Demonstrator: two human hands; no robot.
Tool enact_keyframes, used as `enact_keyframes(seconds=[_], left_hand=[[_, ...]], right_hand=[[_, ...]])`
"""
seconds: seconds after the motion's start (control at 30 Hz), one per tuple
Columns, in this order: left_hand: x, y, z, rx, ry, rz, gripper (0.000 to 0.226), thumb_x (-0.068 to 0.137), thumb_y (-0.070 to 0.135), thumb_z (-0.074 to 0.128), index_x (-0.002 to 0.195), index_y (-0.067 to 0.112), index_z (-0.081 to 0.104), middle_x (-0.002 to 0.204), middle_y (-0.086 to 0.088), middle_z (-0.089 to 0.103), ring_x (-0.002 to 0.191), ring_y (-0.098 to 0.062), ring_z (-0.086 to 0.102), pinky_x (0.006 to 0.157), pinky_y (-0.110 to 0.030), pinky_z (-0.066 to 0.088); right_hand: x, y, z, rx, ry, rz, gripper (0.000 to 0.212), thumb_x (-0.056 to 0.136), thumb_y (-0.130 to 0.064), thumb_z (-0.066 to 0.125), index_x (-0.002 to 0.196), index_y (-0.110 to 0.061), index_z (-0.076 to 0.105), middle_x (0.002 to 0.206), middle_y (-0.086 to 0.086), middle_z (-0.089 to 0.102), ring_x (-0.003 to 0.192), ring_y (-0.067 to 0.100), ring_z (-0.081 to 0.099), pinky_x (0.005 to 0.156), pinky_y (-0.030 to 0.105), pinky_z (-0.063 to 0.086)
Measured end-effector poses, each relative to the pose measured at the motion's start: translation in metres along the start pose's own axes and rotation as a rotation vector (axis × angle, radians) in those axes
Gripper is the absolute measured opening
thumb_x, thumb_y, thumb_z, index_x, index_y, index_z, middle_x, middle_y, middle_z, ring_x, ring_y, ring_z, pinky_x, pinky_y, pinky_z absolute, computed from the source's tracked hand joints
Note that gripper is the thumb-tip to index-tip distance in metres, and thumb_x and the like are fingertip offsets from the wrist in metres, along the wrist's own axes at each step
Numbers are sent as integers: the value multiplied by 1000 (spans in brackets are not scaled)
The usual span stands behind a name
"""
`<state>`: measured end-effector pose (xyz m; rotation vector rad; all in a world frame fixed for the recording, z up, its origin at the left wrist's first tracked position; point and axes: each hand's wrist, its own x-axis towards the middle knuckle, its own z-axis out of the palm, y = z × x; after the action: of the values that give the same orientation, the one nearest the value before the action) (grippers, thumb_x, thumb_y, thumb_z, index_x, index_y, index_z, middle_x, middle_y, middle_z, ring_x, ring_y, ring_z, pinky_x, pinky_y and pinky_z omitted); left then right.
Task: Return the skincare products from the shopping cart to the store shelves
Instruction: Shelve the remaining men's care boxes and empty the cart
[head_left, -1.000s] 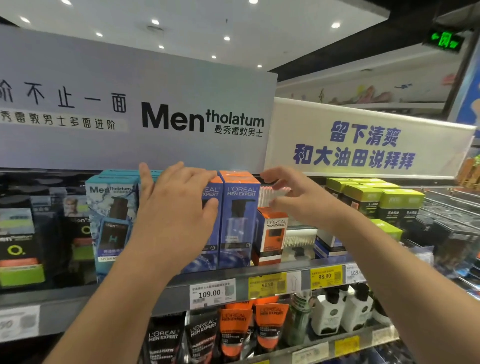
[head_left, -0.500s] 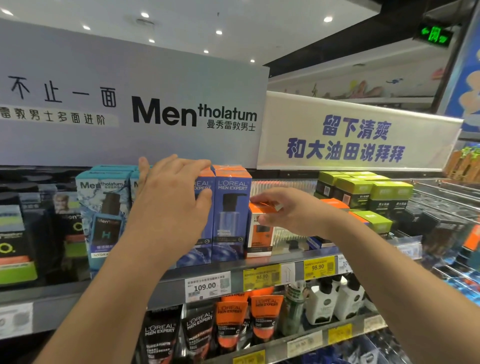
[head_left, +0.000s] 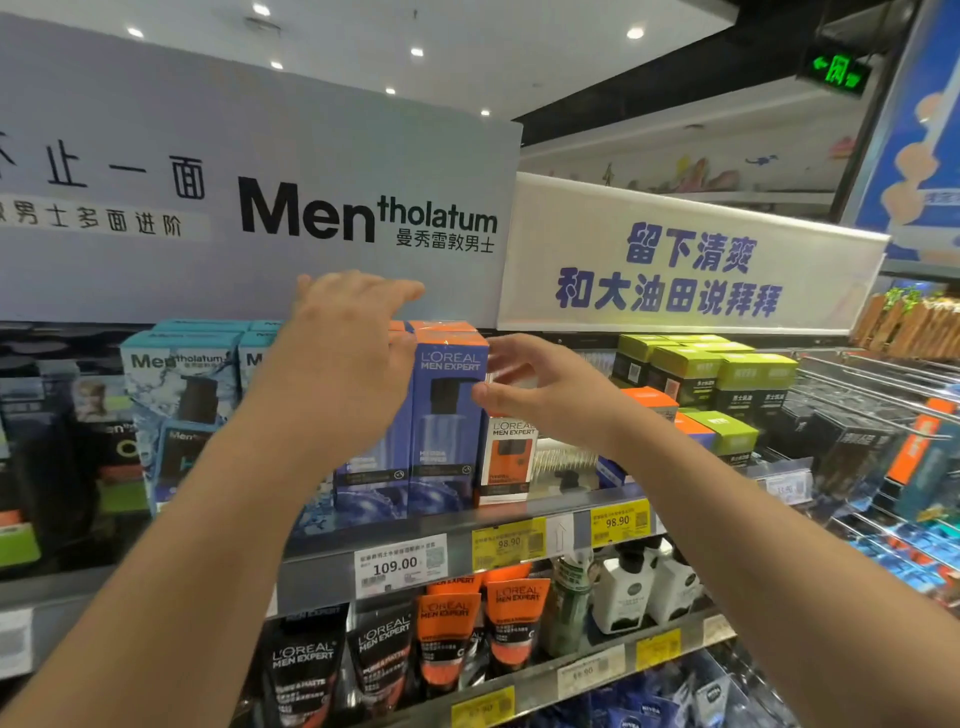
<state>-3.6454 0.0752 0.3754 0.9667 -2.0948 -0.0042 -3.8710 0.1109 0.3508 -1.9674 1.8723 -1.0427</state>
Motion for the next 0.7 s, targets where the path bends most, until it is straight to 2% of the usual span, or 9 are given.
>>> enact_keyframes(seconds=[0.1, 0.2, 0.3, 0.37, 0.47, 0.53, 0.6, 0.7], left_hand=[[20, -1, -12, 51, -186, -15, 59, 103, 37, 57, 157, 30, 36, 160, 0, 40, 149, -25, 28, 124, -48, 23], [37, -2, -26, 124, -394, -28, 81, 95, 49, 67, 162, 34, 23, 166, 1, 31, 151, -24, 28, 120, -43, 27], [51, -7, -32, 230, -500, -40, 99, 85, 54, 75, 163, 34, 17, 167, 2, 29, 151, -24, 30, 119, -41, 29], [57, -12, -31, 277, -543, -47, 107, 81, 55, 79, 164, 32, 14, 168, 3, 27, 152, -24, 30, 119, -40, 29], [59, -15, -26, 350, -608, -50, 112, 80, 58, 79, 164, 31, 11, 169, 2, 23, 153, -25, 27, 122, -41, 25], [57, -17, -22, 406, -654, -45, 108, 82, 61, 75, 164, 28, 13, 170, 0, 19, 155, -26, 24, 127, -46, 14], [57, -19, -19, 437, -678, -44, 98, 85, 62, 71, 161, 26, 21, 171, -2, 18, 154, -29, 23, 127, -51, 7], [56, -19, -17, 459, -691, -31, 85, 92, 60, 63, 160, 24, 26, 169, -2, 22, 153, -31, 25, 126, -51, 3]], right_hand=[[12, -2, 2, 141, -19, 61, 90, 82, -39, 84, 157, -28, 36, 142, -6, 57, 124, 13, 60, 102, 45, 56], [25, -1, -3, 265, -132, 111, 124, 66, -39, 90, 164, -32, 15, 158, -2, 43, 142, 20, 46, 113, 45, 46], [39, 2, -6, 287, -216, 142, 141, 54, -44, 95, 164, -33, 9, 163, -2, 37, 146, 21, 42, 118, 51, 40], [47, 6, -6, 305, -277, 151, 131, 61, -36, 95, 164, -30, 15, 159, 1, 44, 140, 22, 50, 117, 52, 41], [53, 11, -2, 388, -406, 97, 90, 75, -24, 89, 151, -21, 42, 139, 7, 64, 126, 29, 64, 112, 56, 46], [54, 12, 1, 426, -435, 58, 71, 80, -18, 83, 143, -15, 50, 133, 12, 68, 123, 33, 66, 111, 59, 46], [55, 12, 1, 436, -429, 40, 65, 81, -16, 80, 140, -12, 53, 131, 12, 69, 122, 33, 67, 110, 58, 47], [56, 15, -1, 428, -420, 36, 64, 81, -16, 81, 139, -14, 55, 131, 11, 70, 121, 32, 67, 110, 56, 48]])
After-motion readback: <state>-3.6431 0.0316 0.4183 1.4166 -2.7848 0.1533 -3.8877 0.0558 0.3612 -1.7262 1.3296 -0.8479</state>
